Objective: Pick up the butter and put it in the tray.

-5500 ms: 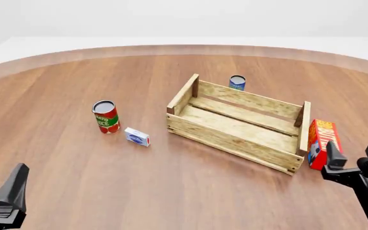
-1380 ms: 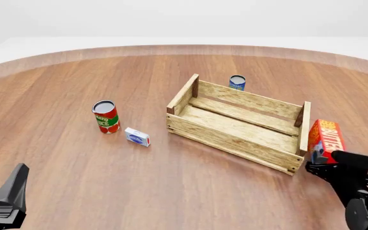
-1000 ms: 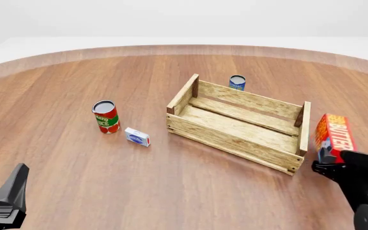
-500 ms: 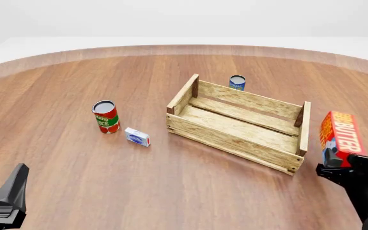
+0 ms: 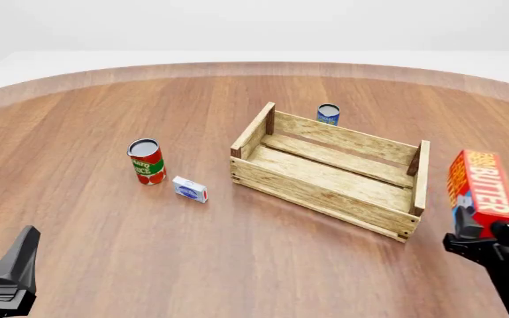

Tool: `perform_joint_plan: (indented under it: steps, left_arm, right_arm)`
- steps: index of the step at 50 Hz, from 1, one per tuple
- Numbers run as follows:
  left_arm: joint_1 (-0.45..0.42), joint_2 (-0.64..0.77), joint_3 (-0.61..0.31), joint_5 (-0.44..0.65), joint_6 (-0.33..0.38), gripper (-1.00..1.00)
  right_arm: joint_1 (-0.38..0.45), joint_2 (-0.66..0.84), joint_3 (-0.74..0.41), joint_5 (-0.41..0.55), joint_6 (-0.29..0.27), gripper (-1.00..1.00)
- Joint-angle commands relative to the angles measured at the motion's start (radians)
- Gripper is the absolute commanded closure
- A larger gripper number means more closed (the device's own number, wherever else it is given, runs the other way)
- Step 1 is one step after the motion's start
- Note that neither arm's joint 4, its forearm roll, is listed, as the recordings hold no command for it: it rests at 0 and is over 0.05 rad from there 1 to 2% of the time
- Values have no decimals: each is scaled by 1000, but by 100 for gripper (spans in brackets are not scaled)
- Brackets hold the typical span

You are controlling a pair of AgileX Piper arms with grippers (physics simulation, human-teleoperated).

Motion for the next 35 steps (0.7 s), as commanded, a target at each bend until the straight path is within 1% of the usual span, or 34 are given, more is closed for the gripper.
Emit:
perform_joint_plan:
  steps: [1,2,3,8,14,15,19,22,35]
  left_arm:
    - [0,0,0,0,0,-100]
    - [0,0,0,0,0,-100]
    - [0,0,0,0,0,-100]
    - [0,0,0,0,0,-100]
    - [0,0,0,0,0,-100]
    - [0,0,0,0,0,-100]
    - [0,0,0,0,0,-100]
    - [0,0,0,0,0,-100]
    - [0,0,0,0,0,-100]
  right_arm:
    - [17,-241,1,186,-1,100]
    - [22,-279,0,220,-5,100]
    - [22,-283,0,224,-5,100]
    - [38,-402,-22,348,-12,100]
    - [63,-544,-81,527,-27,100]
    - [63,-545,-81,529,-27,100]
    - [81,-609,-114,613,-36,100]
    - [92,-636,-132,652,-40,100]
    - [140,-714,-209,788,-64,100]
